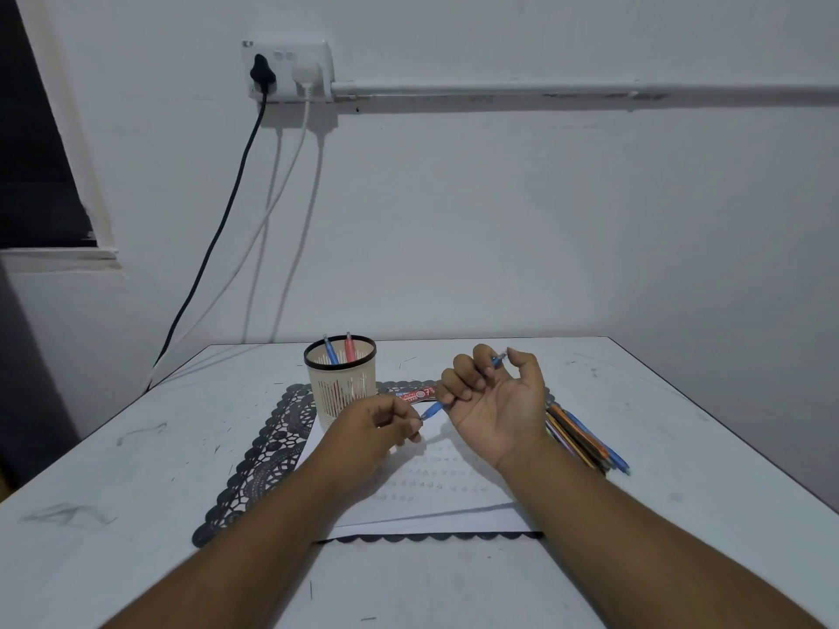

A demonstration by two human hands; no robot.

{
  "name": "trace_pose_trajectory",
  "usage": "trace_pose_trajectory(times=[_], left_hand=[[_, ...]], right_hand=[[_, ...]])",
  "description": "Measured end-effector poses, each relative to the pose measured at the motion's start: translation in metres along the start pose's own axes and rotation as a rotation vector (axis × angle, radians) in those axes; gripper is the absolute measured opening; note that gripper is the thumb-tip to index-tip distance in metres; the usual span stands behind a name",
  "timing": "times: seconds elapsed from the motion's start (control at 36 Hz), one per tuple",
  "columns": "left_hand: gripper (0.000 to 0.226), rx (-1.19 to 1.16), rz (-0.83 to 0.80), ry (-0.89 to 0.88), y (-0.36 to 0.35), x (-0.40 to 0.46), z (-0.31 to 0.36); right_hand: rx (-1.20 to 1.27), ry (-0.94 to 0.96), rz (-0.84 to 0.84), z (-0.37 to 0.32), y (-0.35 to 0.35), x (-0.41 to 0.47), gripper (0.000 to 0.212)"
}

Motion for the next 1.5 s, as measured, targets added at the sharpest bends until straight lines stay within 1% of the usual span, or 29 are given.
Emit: trace_pose_trajectory(times=[0.03,0.14,0.25,0.39,0.81,0.89,1.06,1.22,1.42,1.5], left_hand=[[0.009,-0.033,-0.003,0.024,0.0,0.0,0.0],[0.017,-0.017,-0.021,0.024,0.002,0.003,-0.002],[0.014,-0.016,-0.034,0.015,0.001,0.002,-0.001],[0.013,-0.045,-0.022,0.014,-0.001,0.002,0.0],[0.007,-0.027,-0.014,0.006,-0.002,0.003,0.0],[0.002,-0.036,-0.003,0.011,-0.002,0.003,0.0],[0.009,-0.032,0.012,0.016,-0.003,0.003,-0.002],[0.011,-0.043,0.018,0.042,-0.003,0.005,-0.005],[0.001,-0.064,-0.007,0.062,-0.004,0.005,-0.007],[0.003,-0.044,-0.005,0.045,-0.003,0.005,-0.007]], right_hand=[[0.001,0.005,0.003,-0.001,0.0,0.001,0.031],[0.006,0.018,0.007,-0.004,0.001,0.002,0.028],[0.02,0.016,0.002,-0.004,0.002,0.002,0.031],[0.01,0.006,-0.012,-0.006,0.0,0.0,0.027],[-0.022,0.007,-0.039,-0.006,-0.005,-0.003,0.029],[-0.028,0.009,-0.044,-0.005,-0.006,-0.003,0.029],[-0.049,-0.008,-0.076,-0.005,-0.008,-0.003,0.032],[-0.063,-0.004,-0.104,-0.007,-0.01,-0.004,0.029],[-0.101,-0.009,-0.1,-0.005,-0.009,-0.002,0.031],[-0.104,-0.014,-0.097,-0.006,-0.009,-0.001,0.03]])
Point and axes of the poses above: each hand's wrist, its own x-axis towards the middle knuckle, its own y-axis out of the back of the hand, z = x × y, the point moved 4 cm from there along x, towards the middle knuckle, and after that the axes turned 15 degrees about z, right-handed, at the moved point
